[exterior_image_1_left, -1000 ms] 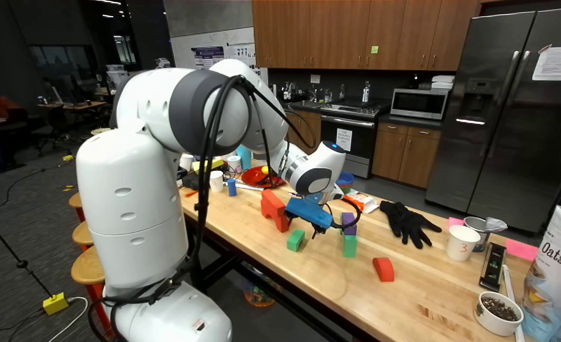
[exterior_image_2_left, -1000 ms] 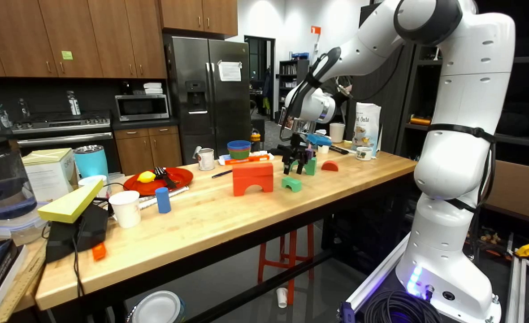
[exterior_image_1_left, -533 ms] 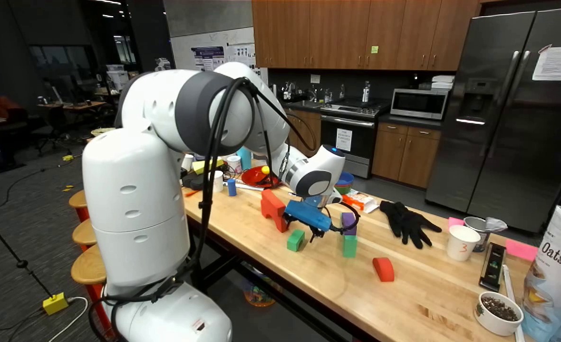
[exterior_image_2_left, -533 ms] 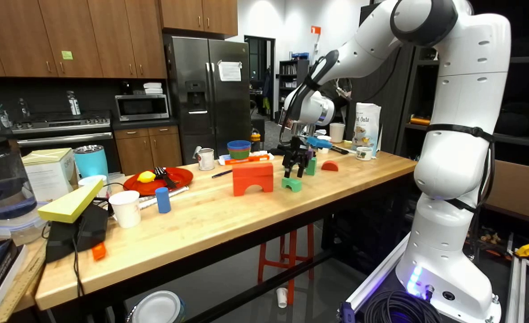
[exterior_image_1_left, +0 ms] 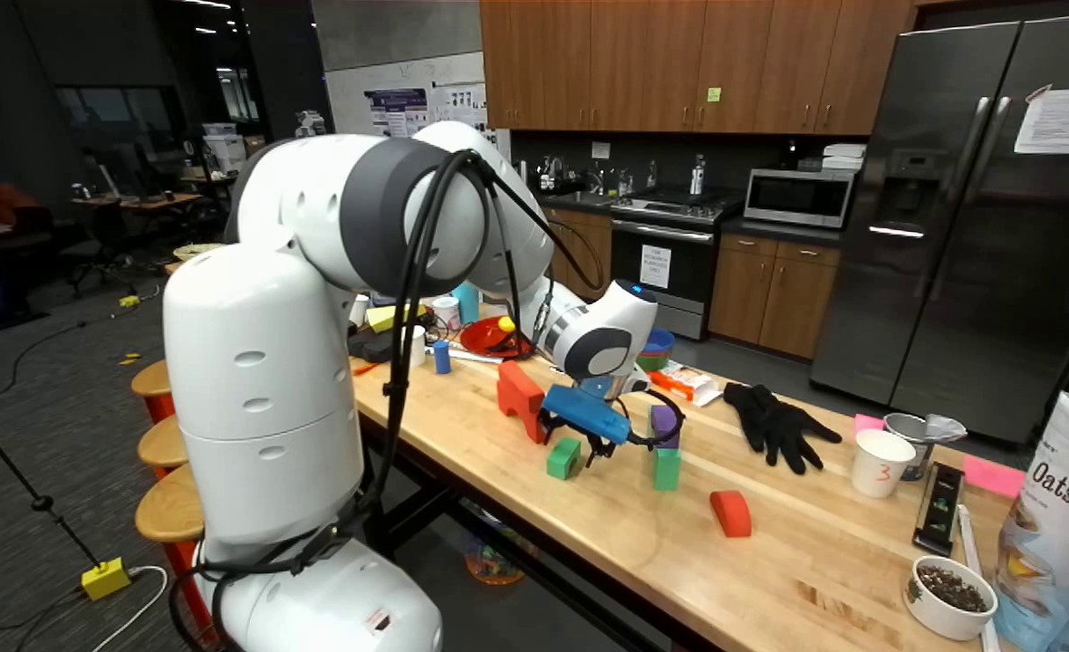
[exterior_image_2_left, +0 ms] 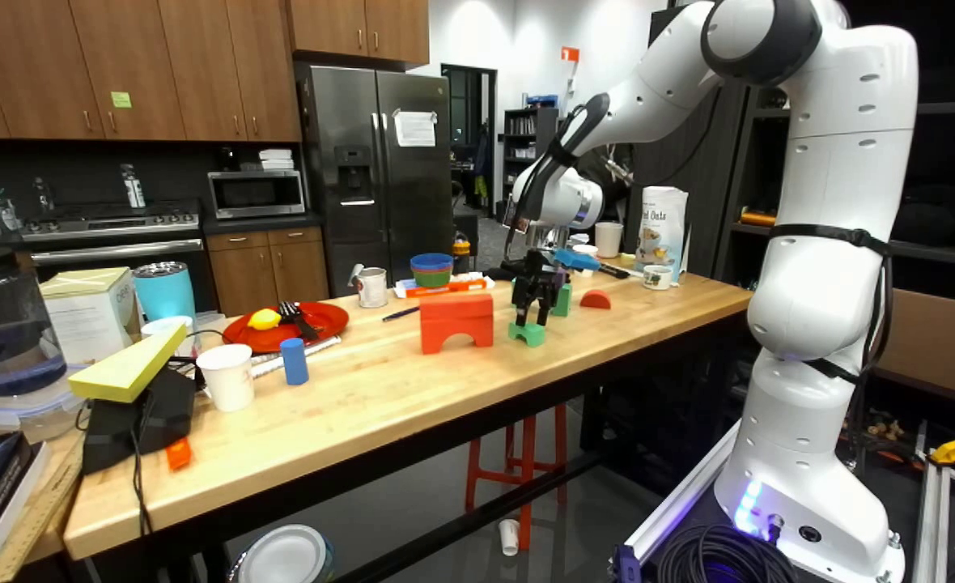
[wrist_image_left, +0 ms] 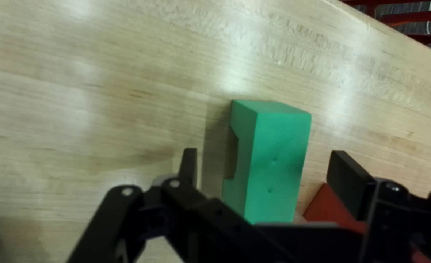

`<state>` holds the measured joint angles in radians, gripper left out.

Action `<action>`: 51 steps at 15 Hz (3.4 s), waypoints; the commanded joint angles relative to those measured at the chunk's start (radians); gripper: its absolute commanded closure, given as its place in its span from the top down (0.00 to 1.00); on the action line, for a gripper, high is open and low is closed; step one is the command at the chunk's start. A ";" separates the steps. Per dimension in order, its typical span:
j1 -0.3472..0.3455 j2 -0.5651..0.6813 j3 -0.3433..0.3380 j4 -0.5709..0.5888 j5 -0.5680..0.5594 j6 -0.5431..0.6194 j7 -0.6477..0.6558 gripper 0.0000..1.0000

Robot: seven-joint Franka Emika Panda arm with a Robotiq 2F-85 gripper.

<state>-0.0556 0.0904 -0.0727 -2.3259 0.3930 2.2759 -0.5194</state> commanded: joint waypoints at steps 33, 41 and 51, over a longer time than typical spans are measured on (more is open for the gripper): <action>-0.083 -0.353 -0.065 -0.094 -0.468 0.080 0.298 0.16; -0.095 -0.490 -0.079 -0.132 -0.559 0.090 0.288 0.16; -0.076 -0.546 -0.144 -0.135 -0.560 0.075 0.064 0.16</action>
<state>-0.1419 -0.4551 -0.2071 -2.4626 -0.1615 2.3548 -0.4610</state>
